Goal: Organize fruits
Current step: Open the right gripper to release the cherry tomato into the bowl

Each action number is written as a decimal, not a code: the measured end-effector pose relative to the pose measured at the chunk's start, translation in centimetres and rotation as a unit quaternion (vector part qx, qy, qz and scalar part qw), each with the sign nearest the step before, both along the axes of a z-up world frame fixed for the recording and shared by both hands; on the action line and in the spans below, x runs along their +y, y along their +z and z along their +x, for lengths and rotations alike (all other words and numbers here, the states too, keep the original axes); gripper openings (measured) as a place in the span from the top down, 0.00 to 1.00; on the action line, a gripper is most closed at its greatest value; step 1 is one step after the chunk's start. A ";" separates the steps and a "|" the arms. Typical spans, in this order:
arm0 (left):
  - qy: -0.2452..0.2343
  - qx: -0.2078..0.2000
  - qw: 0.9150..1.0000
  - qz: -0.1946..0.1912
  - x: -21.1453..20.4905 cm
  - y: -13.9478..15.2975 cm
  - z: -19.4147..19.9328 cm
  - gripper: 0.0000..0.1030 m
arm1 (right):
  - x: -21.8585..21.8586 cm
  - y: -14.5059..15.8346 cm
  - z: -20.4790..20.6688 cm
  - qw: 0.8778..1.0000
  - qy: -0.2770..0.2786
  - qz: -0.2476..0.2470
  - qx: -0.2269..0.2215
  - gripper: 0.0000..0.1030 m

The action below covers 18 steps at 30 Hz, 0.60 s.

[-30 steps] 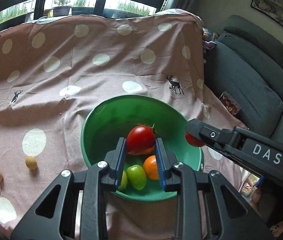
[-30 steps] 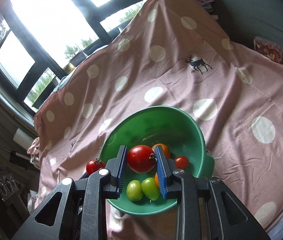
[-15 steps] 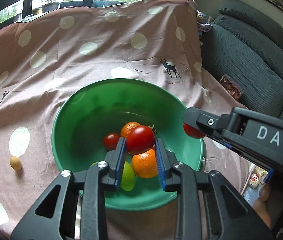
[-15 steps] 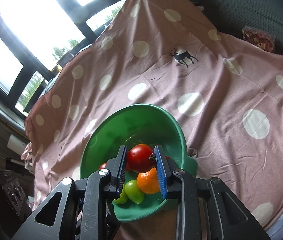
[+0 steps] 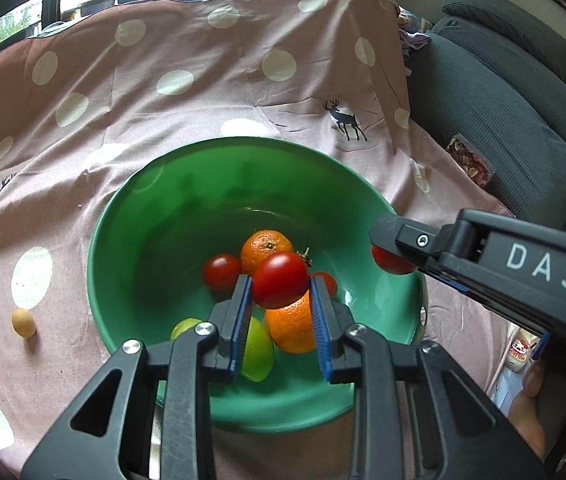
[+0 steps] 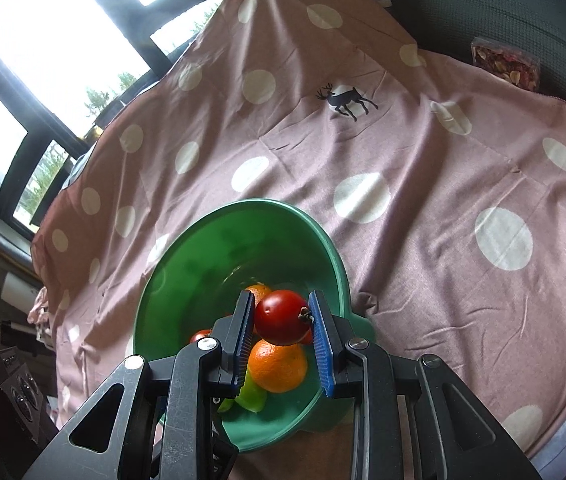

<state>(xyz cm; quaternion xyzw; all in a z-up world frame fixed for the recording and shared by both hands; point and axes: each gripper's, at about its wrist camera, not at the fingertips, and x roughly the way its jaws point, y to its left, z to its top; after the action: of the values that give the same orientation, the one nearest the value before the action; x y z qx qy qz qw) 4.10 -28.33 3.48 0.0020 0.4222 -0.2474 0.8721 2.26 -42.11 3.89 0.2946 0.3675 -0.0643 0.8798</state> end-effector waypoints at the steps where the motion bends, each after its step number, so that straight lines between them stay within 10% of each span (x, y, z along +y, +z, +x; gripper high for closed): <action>1: 0.000 0.001 1.000 0.000 0.0 -0.1 0.0 0.72 | 0.0 0.0 0.0 1.000 -0.001 -0.002 0.001 0.71; 18: 0.002 0.006 1.000 0.019 -0.2 -1.2 0.0 0.72 | -0.1 -0.6 0.6 1.000 -0.006 -0.019 0.021 0.71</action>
<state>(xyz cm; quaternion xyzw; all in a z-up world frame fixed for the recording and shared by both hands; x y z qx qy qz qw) 4.14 -28.57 2.29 0.0166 0.4324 -0.2375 0.8697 2.85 -42.23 3.28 0.2787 0.3827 -0.0824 0.8770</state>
